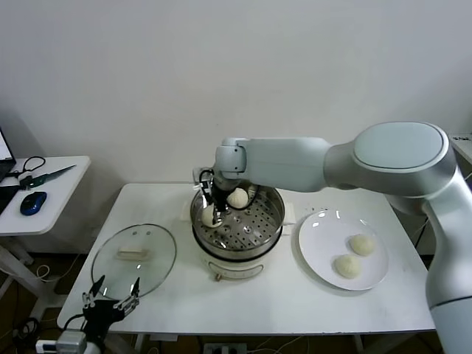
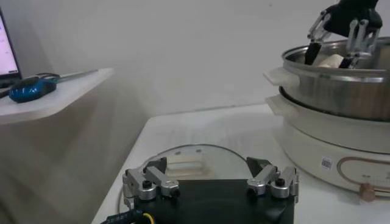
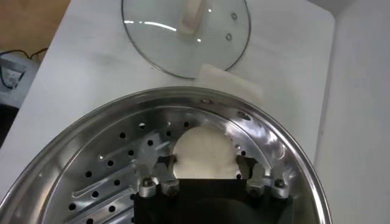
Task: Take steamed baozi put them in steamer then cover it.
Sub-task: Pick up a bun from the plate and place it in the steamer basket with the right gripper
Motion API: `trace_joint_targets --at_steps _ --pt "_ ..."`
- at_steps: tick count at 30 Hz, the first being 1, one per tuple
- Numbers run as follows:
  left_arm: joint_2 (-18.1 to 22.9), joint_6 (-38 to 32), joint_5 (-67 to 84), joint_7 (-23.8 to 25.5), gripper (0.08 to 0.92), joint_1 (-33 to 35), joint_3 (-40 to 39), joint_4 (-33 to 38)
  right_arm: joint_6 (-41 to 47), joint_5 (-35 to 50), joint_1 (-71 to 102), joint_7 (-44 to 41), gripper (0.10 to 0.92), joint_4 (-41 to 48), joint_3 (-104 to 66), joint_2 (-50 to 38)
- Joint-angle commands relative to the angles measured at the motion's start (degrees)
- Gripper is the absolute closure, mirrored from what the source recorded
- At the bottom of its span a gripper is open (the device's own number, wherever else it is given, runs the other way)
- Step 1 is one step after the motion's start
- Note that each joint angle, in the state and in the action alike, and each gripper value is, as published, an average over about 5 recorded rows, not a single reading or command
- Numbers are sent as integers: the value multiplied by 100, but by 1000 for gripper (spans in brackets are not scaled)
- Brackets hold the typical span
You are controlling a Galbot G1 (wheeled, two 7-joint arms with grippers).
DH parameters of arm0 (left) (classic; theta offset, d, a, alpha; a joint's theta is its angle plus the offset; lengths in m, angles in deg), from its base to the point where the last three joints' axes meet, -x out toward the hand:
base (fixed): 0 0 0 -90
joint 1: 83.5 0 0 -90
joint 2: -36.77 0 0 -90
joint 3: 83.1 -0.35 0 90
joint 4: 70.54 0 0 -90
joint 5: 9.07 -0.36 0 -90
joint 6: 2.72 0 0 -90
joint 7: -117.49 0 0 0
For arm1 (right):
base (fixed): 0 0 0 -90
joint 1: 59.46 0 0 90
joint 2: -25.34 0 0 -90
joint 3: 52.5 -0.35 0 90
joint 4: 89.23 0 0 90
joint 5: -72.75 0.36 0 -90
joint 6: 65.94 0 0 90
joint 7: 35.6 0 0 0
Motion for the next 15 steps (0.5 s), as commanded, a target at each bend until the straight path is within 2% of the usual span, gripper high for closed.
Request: trace_joint_targets --at_steps 1,6,15 --pt "-1 16 -6 2 177 -27 -15 5 -484 -77 -846 -643 218 -439 91 -756" --pt "-7 33 -5 5 177 -66 -19 17 -1034 -79 -1753 -1509 203 -1045 619 -2056" --pt "-18 18 5 4 177 -182 -17 -85 -1223 -1150 -2771 -1567 203 -2416 2083 -4480"
